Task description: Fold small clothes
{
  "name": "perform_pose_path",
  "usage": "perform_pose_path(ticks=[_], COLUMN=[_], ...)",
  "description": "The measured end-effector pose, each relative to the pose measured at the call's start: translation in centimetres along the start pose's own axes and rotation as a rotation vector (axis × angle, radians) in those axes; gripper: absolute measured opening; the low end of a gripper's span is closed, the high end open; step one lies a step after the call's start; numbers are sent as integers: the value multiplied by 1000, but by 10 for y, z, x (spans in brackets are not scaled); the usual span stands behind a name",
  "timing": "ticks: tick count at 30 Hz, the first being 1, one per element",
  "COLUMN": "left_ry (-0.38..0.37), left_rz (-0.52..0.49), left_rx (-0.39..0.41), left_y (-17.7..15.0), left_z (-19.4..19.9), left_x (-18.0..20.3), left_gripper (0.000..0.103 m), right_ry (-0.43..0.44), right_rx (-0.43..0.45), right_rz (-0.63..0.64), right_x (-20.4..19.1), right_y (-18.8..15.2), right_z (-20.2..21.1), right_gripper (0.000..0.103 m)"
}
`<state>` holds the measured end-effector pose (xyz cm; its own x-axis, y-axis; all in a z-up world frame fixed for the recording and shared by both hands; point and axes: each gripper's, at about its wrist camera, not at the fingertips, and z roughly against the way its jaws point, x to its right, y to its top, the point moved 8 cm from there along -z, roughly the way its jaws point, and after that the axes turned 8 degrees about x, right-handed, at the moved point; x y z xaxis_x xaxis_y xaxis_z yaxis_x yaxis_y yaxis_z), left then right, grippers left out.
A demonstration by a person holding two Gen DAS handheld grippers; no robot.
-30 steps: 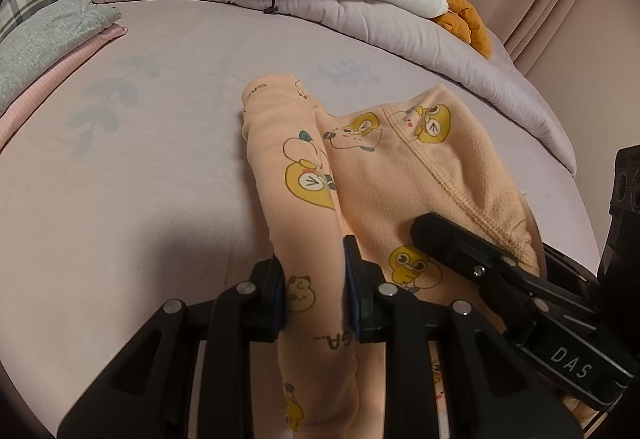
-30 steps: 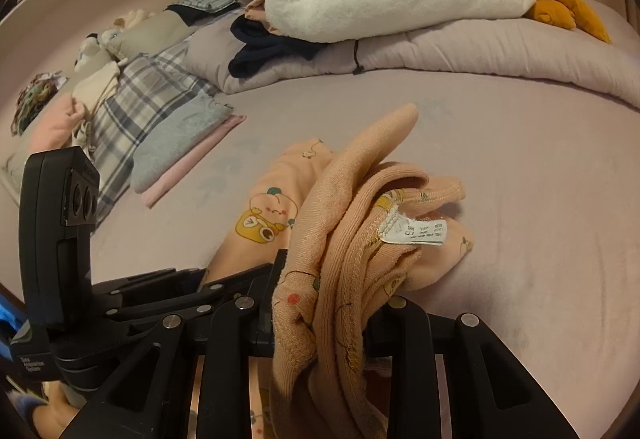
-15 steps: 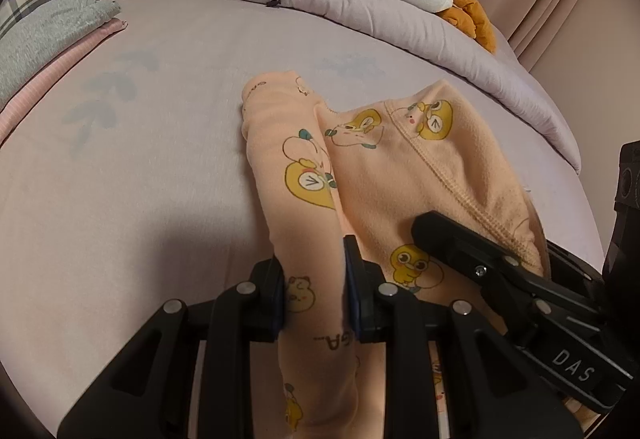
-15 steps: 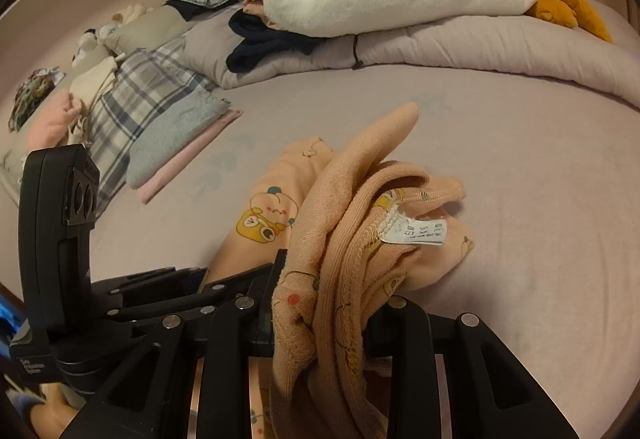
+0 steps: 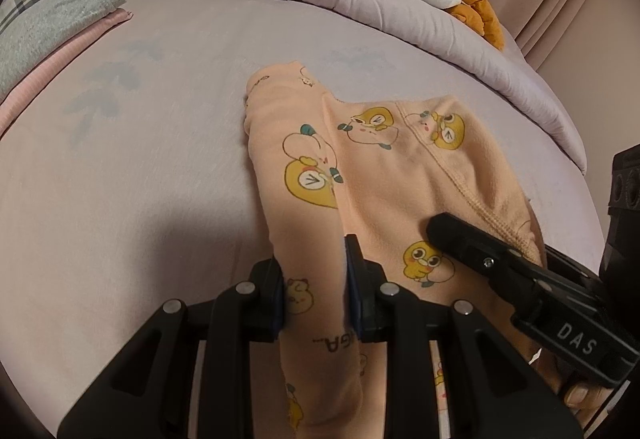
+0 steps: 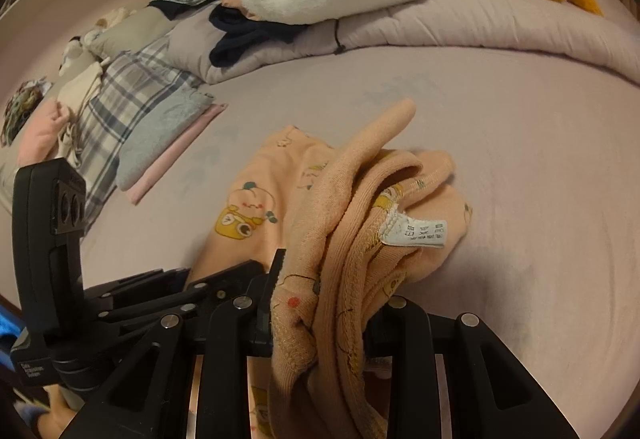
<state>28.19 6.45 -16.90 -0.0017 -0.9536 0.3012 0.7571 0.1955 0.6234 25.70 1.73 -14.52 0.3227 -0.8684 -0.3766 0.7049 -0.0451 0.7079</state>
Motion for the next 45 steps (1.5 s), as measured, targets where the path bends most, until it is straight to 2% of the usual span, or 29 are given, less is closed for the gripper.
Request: perform_pose_path(ticks=[10,26,39,45], left_ry=[13,38,87,97], left_rz=[2,2,-21,-16], left_rx=[-6,-11,-9,-9], left_y=[0,-2,-3,-5], left_z=[-2,-4,1,1], left_x=[-2,-5,-10,-11], left_gripper=[28,35,51,53], right_ry=[-21,-56,-96,-98], right_rx=[-33,-68,-68,-72], right_rz=[-68,-97,-88,-99], right_x=[15,25,26,27], right_y=[-9,-15,-16,-16], right_z=[-2,-4,-2,-1], right_gripper=[31,33,39,40])
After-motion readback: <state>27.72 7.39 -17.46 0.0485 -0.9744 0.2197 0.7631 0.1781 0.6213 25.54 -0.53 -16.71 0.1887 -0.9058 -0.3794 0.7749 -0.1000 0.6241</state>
